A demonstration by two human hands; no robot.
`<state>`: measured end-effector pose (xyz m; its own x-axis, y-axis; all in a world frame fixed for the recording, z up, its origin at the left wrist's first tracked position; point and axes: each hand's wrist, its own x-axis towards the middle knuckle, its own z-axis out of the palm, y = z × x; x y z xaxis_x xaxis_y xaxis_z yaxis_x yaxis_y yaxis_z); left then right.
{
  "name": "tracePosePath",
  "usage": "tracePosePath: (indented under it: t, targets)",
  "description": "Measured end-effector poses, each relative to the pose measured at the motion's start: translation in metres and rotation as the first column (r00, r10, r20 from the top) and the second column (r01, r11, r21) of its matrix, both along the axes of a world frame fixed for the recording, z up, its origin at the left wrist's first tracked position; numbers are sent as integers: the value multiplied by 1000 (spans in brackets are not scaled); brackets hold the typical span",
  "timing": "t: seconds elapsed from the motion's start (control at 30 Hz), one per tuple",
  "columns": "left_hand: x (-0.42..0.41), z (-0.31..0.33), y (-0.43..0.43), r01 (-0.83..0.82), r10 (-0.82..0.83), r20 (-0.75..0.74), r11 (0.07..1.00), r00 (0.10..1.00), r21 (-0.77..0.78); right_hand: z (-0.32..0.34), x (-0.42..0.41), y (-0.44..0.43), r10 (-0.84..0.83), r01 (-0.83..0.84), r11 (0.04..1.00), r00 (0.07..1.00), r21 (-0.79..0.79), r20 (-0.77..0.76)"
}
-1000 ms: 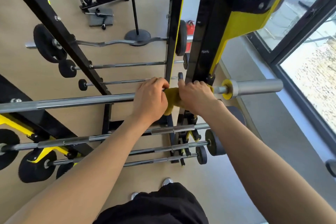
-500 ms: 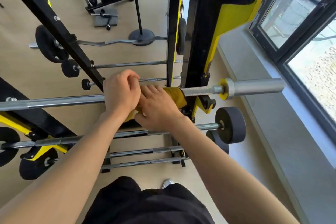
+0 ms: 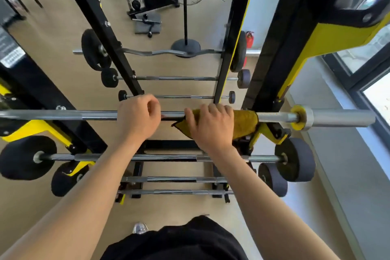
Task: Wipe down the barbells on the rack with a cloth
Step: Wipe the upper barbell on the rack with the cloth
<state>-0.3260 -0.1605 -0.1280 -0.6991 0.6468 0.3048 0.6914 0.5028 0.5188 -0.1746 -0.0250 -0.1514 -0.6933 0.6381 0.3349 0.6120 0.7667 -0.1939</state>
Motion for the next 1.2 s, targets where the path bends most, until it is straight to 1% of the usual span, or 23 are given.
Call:
tracePosePath:
  t: [0.07, 0.17, 0.23, 0.3, 0.37, 0.43, 0.47, 0.53, 0.57, 0.6, 0.63, 0.67, 0.73, 0.8, 0.87, 0.97, 1.0, 1.03, 1.07, 1.1, 1.17, 1.2]
  targets:
    - [-15, -1, -14, -26, 26, 20, 1000, 999, 15, 6, -41, -37, 37, -37, 999, 993, -9, 110]
    - [-37, -4, -32, -67, 67, 14, 998, 998, 19, 5, -92, -76, 212, -216, 977, 963, 1, 164]
    - [-50, -7, -43, -80, 80, 28, 997, 996, 7, 8, -105, -80, 329, -333, 943, 924, -11, 193]
    - [-60, -11, -53, -80, 80, 21, 997, 997, -3, 11, -92, -61, 372, -374, 927, 909, -24, 188]
    - [-71, -13, -65, -88, 88, -1, 996, 996, 8, 10, -60, -35, 318, -328, 944, 933, 35, 165]
    - [-80, -16, -76, -103, 103, -6, 994, 995, 26, 6, -22, -8, 203, -217, 969, 972, 118, 118]
    - [-84, -18, -81, -107, 107, -6, 994, 994, 29, 6, -10, 1, 132, -142, 982, 987, 121, 93]
    - [-91, -19, -92, -100, 101, -17, 995, 995, 30, 8, -15, 5, -45, 33, 992, 994, 124, 101]
    - [-94, -19, -97, -90, 91, -27, 995, 996, 31, 9, -25, 1, -109, 91, 985, 986, 145, 123]
    - [-98, -20, -102, -80, 82, -37, 996, 996, 33, 11, -39, -8, -131, 105, 978, 982, 179, 138]
    - [-100, -20, -108, -76, 78, -51, 996, 996, 35, 12, -55, -23, -110, 79, 978, 982, 195, 155]
    - [-102, -19, -112, -78, 80, -65, 996, 995, 37, 10, -73, -42, -61, 29, 984, 982, 175, 181]
    - [-109, -19, -121, -92, 95, -72, 995, 993, 45, 7, -112, -92, 52, -65, 996, 977, 53, 208]
    - [-116, -20, -129, -119, 122, -31, 991, 992, 68, 7, -155, -143, 126, -120, 992, 979, -49, 162]
    - [-122, -17, -137, -139, 138, 22, 984, 990, 113, 3, -185, -180, 225, -220, 974, 968, -49, 109]
    - [-130, -17, -150, -166, 164, 31, 977, 986, 131, 5, -190, -188, 424, -424, 905, 903, -25, 64]
    - [-133, -19, -153, -170, 167, 35, 978, 985, 121, 7, -182, -180, 460, -458, 888, 886, -37, 59]
    - [-136, -22, -157, -168, 165, 37, 980, 986, 106, 8, -170, -167, 460, -457, 888, 885, -55, 73]
    - [-138, -24, -161, -157, 155, 28, 984, 987, 88, 6, -156, -150, 419, -415, 908, 903, -63, 94]
    - [-140, -26, -164, -138, 138, 9, 988, 990, 67, 6, -138, -130, 337, -333, 942, 935, -53, 113]
    - [-140, -28, -170, -94, 95, -34, 995, 995, 22, 6, -99, -90, 69, -72, 997, 989, 22, 134]
    - [-140, -26, -172, -74, 74, -47, 997, 996, 2, 8, -86, -77, -55, 49, 997, 992, 51, 113]
